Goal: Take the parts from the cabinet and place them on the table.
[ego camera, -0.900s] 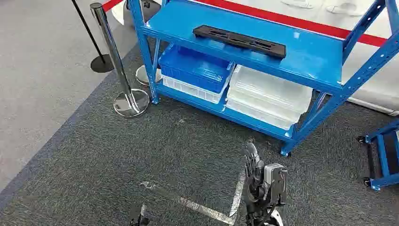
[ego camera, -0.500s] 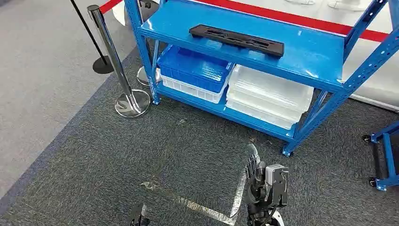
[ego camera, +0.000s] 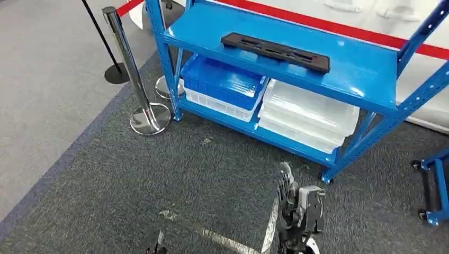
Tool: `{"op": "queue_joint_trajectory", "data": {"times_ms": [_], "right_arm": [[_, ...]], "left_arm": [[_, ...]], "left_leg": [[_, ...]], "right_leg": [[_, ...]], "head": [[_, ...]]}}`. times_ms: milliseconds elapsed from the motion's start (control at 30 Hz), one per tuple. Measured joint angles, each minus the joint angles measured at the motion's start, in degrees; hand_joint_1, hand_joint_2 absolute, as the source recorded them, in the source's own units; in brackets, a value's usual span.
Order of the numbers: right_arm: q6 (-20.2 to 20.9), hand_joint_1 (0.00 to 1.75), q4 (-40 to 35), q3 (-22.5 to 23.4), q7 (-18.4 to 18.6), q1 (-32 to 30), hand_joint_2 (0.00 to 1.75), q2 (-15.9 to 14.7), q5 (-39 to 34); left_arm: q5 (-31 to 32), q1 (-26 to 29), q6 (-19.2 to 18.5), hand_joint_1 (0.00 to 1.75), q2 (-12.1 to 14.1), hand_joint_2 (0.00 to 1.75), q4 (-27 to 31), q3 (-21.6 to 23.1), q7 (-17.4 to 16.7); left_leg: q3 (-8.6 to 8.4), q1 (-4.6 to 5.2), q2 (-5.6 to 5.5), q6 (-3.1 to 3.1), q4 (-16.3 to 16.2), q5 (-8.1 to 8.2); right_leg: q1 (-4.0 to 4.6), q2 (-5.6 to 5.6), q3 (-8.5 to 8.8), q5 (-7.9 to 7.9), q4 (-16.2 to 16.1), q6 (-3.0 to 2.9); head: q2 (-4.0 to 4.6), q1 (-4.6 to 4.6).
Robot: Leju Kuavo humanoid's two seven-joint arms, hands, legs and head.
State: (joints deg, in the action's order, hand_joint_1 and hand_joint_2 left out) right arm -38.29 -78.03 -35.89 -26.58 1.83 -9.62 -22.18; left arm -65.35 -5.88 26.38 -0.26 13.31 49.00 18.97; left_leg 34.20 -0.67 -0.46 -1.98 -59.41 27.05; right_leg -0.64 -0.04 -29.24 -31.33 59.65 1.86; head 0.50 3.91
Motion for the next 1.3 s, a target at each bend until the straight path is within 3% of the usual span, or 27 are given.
{"op": "queue_joint_trajectory", "data": {"times_ms": [100, 167, 200, 267, 300, 333, 367, 400, 433, 500, 533, 633, 667, 700, 800, 833, 867, 900, 1000, 1033, 1067, 1133, 1167, 1200, 1233, 1267, 1300], "right_arm": [[-0.04, 0.0, 0.0, 0.0, 0.22, -0.08, 0.0, 0.0, 0.02], [-0.06, 0.0, 0.02, 0.0, 0.22, -0.27, 0.0, 0.0, 0.0], [-0.07, 0.0, 0.02, 0.0, 0.22, -0.28, 0.0, 0.0, -0.02], [-0.07, 0.0, 0.02, 0.0, 0.22, -0.26, 0.0, 0.0, -0.04], [-0.07, 0.0, 0.02, 0.0, 0.22, -0.26, 0.0, -0.02, -0.07], [-0.07, 0.0, 0.11, 0.0, 0.24, -0.24, 0.0, -0.11, -0.13], [-0.07, 0.0, 0.07, 0.0, 0.22, -0.24, 0.0, -0.13, -0.15], [-0.07, 0.0, 0.02, -0.02, 0.24, -0.4, 0.0, -0.13, -0.18], [-0.07, 0.0, 0.02, -0.02, 0.26, -0.33, 0.0, -0.11, -0.2], [0.02, 0.0, -0.07, -0.02, 0.31, -0.34, 0.0, -0.18, -0.24], [0.22, 0.0, -0.07, -0.02, 0.5, -0.17, 0.0, -0.24, -0.44], [0.92, 0.0, 0.0, -0.04, 1.71, -0.16, 0.0, -0.22, -1.77], [1.14, 0.0, 0.04, -0.04, 2.01, -0.24, 0.0, -0.24, -2.01], [1.18, 0.0, 0.09, -0.04, 2.27, -0.23, 0.0, -0.26, -2.28], [1.44, 0.0, 0.17, -0.07, 2.29, -0.21, 0.0, -0.26, -2.56], [1.55, 0.0, 0.28, -0.07, 2.27, -0.2, 0.0, -0.26, -2.58], [1.62, 0.0, 0.33, -0.07, 2.27, -0.03, 0.0, -0.28, -2.62], [1.75, 0.0, 0.37, -0.09, 2.4, -0.01, 0.0, -0.28, -2.73], [2.05, 0.0, 0.44, -0.09, 2.34, 0.13, 0.0, -0.28, -2.73], [2.05, 0.0, 0.46, -0.09, 2.29, 0.24, 0.0, -0.31, -2.76], [2.05, 0.0, 0.48, -0.09, 2.29, 0.36, 0.0, -0.31, -2.76], [2.08, 0.0, 0.52, -0.09, 2.32, 0.21, 0.0, -0.31, -2.86], [2.1, 0.0, 0.54, -0.09, 2.32, 0.09, 0.0, -0.31, -2.88], [2.12, 0.0, 0.57, -0.09, 2.32, 0.02, 0.0, -0.31, -2.89], [2.18, 0.0, 0.59, -0.09, 2.36, 0.02, 0.0, -0.31, -3.04], [2.25, 0.0, 0.63, -0.09, 2.49, 0.07, 0.0, -0.31, -3.26], [2.29, 0.0, 0.66, -0.09, 2.62, 0.07, 0.0, -0.31, -3.41]], "left_arm": [[0.02, -0.22, 0.0, 0.0, -0.02, 0.0, 0.0, 0.24, -0.02], [0.04, -0.13, 0.0, 0.0, 0.0, 0.0, 0.0, 0.42, -0.04], [0.04, -0.11, 0.0, 0.0, 0.0, 0.0, 0.0, 0.48, -0.07], [0.07, -0.2, 0.0, 0.0, -0.02, 0.0, 0.0, 0.79, -0.09], [0.07, -0.07, 0.0, 0.0, -0.07, 0.0, 0.0, 0.81, -0.09], [0.09, -0.25, 0.0, 0.0, -0.13, 0.0, 0.0, 0.83, -0.09], [0.09, -0.41, 0.0, 0.0, -0.13, 0.0, 0.0, 0.83, -0.11], [0.11, -0.33, 0.0, 0.0, -0.15, 0.0, 0.0, 0.85, -0.15], [0.11, -0.2, -0.02, 0.0, -0.2, 0.0, 0.0, 0.87, -0.15], [0.13, -0.17, -0.02, 0.0, -0.17, 0.0, -0.02, 0.92, -0.17], [0.13, -0.3, -0.02, 0.0, -0.17, 0.0, -0.02, 0.92, -0.18], [0.11, -0.4, -0.02, 0.0, -0.17, 0.0, -0.02, 0.94, -0.2], [0.11, -0.25, -0.07, 0.0, -0.15, 0.0, -0.02, 0.94, -0.2], [0.11, -0.05, -0.07, 0.0, -0.13, 0.0, -0.02, 0.94, -0.26], [0.13, -0.09, -0.07, 0.0, -0.07, 0.0, -0.02, 0.96, -0.26], [0.13, -0.05, -0.07, 0.0, -0.07, 0.0, -0.04, 0.96, -0.26], [0.11, -0.26, -0.07, 0.0, -0.07, 0.0, -0.04, 1.01, -0.26], [0.13, -0.24, -0.07, 0.0, -0.07, 0.0, -0.07, 1.03, -0.28], [0.11, 0.02, -0.07, 0.0, 0.0, 0.0, -0.11, 1.05, -0.33], [0.11, -0.06, -0.09, 0.0, 0.0, 0.0, -0.11, 1.05, -0.31], [0.11, -0.19, -0.09, 0.0, 0.0, 0.0, -0.11, 1.05, -0.31], [0.13, -0.3, -0.13, 0.0, 0.0, 0.0, -0.11, 1.07, -0.28], [0.11, -0.25, -0.13, 0.0, 0.0, 0.0, -0.13, 1.07, -0.28], [0.11, -0.14, -0.13, 0.0, 0.02, 0.0, -0.13, 1.07, -0.31], [0.11, -0.13, -0.13, 0.0, 0.02, 0.0, -0.13, 1.09, -0.31], [0.11, -0.14, -0.15, 0.0, 0.0, 0.0, -0.13, 1.11, -0.33], [0.11, -0.17, -0.18, 0.0, 0.0, 0.0, -0.13, 1.11, -0.35]], "left_leg": [[-0.92, 0.23, 0.02, -0.73, 0.1, 0.82], [-1.89, 0.45, -0.04, -0.84, 0.1, 1.62], [-2.64, 0.52, -0.18, -0.82, 0.1, 2.13], [-4.38, 0.61, -0.44, -0.66, 0.13, 3.27], [-4.31, 0.51, -0.44, -0.54, 0.37, 3.82], [-5.12, 0.58, -0.53, -0.31, 0.34, 3.99], [-4.77, 0.54, -0.6, 0.04, 0.36, 4.29], [-5.44, 0.5, -0.59, 0.4, 0.25, 4.41], [-5.85, 0.55, -0.47, 0.55, 0.16, 4.42], [-6.17, 0.45, -0.31, 0.92, -0.67, 5.41], [-5.02, 0.55, -0.19, 1.13, -3.41, 6.23], [2.76, 0.46, -0.1, 1.81, -14.88, 10.52], [4.58, 0.46, -0.07, 1.97, -16.42, 10.82], [5.0, 0.4, -0.02, 2.03, -15.2, 9.18], [1.67, 0.22, 0.13, 1.81, -2.32, -1.65], [1.85, 0.39, 0.18, 1.63, -1.61, -1.38], [1.66, 0.76, 0.22, 1.33, -0.28, 0.68], [1.69, 0.61, 0.17, 0.54, -0.68, -1.16], [0.48, 0.4, 0.19, -0.33, 0.2, -0.64], [0.06, 0.4, 0.17, -0.46, 0.35, -0.57], [-0.14, 0.4, 0.16, -0.75, 0.36, -0.36], [-0.62, 0.49, 0.16, -1.07, 0.35, 0.28], [-1.03, 0.51, 0.15, -1.08, 0.35, 0.67], [-1.63, 0.51, 0.09, -1.05, 0.35, 1.12], [-2.33, 0.51, -0.01, -1.04, 0.35, 1.59], [-3.2, 0.51, -0.12, -0.93, 0.35, 2.19], [-4.26, 0.5, -0.22, -0.73, 0.36, 2.92]], "right_leg": [[0.11, -0.01, -7.85, -4.46, 12.95, 0.36], [0.1, -0.01, -11.47, -4.09, 16.19, 0.23], [0.11, -0.01, -11.43, -1.69, 14.13, 0.03], [0.29, 0.02, -9.08, 5.63, 5.29, -0.68], [0.63, 0.06, -8.24, 8.07, 1.43, -1.18], [1.13, 0.06, -8.65, 5.71, 1.68, -1.37], [1.3, 0.14, -7.86, 5.28, 0.38, -1.66], [1.37, 0.13, -7.97, 7.05, 0.39, -2.0], [1.38, -0.02, -7.98, 6.18, 0.09, -2.31], [0.72, 0.09, -5.17, 6.33, -1.27, -2.78], [0.72, 0.11, -4.42, 6.21, -1.79, -2.94], [0.68, 0.04, -3.52, 5.24, -1.79, -3.3], [0.65, 0.09, -3.02, 4.81, -1.78, -3.27], [0.6, 0.21, -2.39, 4.33, -1.77, -3.24], [0.41, 0.31, 0.1, 2.45, -1.64, -2.65], [0.55, 0.32, 0.18, 1.94, -1.49, -2.26], [0.65, 0.41, -0.04, 1.61, -1.22, -1.91], [0.65, 0.23, 0.05, 1.39, -1.09, -1.53], [0.66, 0.24, 0.32, 0.64, -1.02, -0.85], [0.46, 0.24, -0.43, 0.04, 1.08, -0.6], [0.47, 0.24, -2.35, -1.1, 4.63, -0.35], [0.42, 0.25, -8.65, -4.41, 14.28, 0.02], [0.41, 0.25, -10.75, -5.02, 16.58, 0.05], [0.35, 0.25, -11.7, -4.49, 16.56, 0.01], [0.27, 0.25, -11.56, -2.56, 14.51, 0.01], [0.21, 0.25, -10.56, 0.51, 10.56, -0.12], [0.18, 0.25, -8.89, 4.95, 4.89, -0.43]], "head": [[0.0, -0.26], [0.0, -0.24], [0.0, -0.24], [0.0, -0.26], [0.0, -0.31], [0.0, -0.06], [-0.02, -0.35], [0.0, -0.09], [0.0, -0.07], [0.0, -0.17], [0.0, -0.2], [0.0, 0.02], [0.0, 0.0], [0.0, 0.02], [0.0, 0.04], [0.0, -0.2], [0.0, 0.02], [-0.02, -0.11], [-0.02, -0.44], [-0.02, -0.5], [-0.02, -0.7], [-0.02, -0.66], [-0.02, -0.63], [-0.02, -0.66], [-0.02, -0.68], [-0.02, -0.68], [-0.02, -0.72]]}}
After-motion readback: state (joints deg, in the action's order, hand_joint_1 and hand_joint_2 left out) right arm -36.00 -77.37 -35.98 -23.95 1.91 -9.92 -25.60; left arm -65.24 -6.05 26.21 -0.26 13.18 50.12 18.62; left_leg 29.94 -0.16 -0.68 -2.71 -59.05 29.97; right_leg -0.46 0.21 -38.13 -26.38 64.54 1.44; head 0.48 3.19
